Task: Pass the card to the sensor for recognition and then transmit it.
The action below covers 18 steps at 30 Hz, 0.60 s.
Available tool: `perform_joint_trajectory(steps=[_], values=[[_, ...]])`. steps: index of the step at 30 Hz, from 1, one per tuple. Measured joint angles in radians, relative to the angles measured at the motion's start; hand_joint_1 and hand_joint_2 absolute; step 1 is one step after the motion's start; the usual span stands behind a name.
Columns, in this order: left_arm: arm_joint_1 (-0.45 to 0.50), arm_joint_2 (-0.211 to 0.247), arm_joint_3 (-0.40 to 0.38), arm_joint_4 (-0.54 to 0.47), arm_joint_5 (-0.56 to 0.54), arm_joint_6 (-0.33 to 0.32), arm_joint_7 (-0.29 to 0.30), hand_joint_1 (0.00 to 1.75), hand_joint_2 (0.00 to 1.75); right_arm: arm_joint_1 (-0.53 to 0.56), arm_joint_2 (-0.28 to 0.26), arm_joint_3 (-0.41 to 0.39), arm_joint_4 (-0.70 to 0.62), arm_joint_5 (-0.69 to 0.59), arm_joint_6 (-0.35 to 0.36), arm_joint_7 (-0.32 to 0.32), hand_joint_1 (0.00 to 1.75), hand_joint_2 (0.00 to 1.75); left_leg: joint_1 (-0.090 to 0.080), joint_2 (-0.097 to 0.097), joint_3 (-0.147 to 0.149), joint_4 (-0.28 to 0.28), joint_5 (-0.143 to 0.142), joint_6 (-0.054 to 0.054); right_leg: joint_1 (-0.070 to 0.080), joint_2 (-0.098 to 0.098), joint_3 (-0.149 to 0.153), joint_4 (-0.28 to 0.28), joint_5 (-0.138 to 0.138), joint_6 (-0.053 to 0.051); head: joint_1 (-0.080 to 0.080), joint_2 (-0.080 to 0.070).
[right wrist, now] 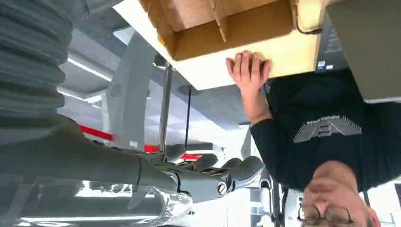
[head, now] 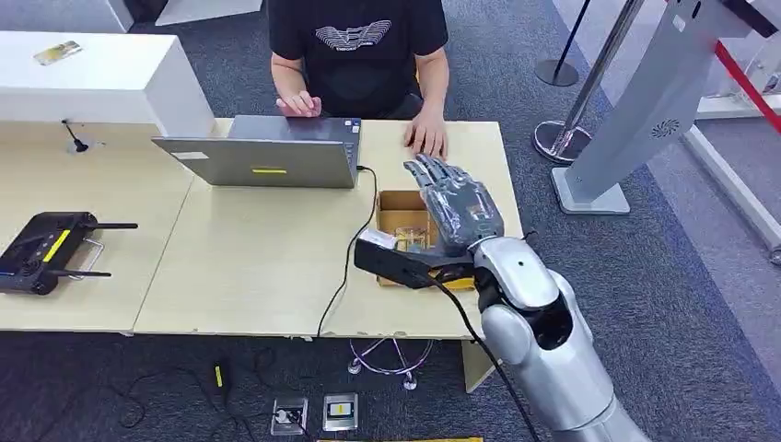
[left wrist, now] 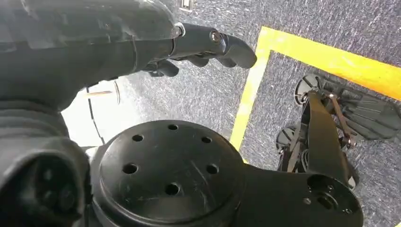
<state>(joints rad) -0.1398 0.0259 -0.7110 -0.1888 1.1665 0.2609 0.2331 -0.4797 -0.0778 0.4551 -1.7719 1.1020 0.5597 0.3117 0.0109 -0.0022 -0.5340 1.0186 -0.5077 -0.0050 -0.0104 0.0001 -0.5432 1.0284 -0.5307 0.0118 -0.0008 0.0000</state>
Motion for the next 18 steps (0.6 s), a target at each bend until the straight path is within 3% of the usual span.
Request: perform_joint_trajectory(steps=[7, 18], values=[[-0.002, 0.000, -0.018, -0.001, 0.017, 0.002, -0.016, 0.00, 0.00, 0.025, -0.009, 0.015, -0.005, 0.090, -0.062, -0.024, 0.00, 1.75, 0.000, 0.000, -0.001, 0.000, 0.000, 0.000, 0.000, 0.000, 0.000, 0.000, 0.000, 0.000, 0.000, 0.000], [-0.007, -0.010, -0.039, -0.009, 0.029, 0.063, -0.041, 0.00, 0.00, 0.050, -0.010, 0.050, 0.066, 0.152, -0.132, -0.024, 0.00, 1.75, 0.000, 0.000, -0.001, 0.000, 0.000, 0.000, 0.000, -0.001, 0.000, 0.000, 0.000, 0.000, 0.000, 0.000]])
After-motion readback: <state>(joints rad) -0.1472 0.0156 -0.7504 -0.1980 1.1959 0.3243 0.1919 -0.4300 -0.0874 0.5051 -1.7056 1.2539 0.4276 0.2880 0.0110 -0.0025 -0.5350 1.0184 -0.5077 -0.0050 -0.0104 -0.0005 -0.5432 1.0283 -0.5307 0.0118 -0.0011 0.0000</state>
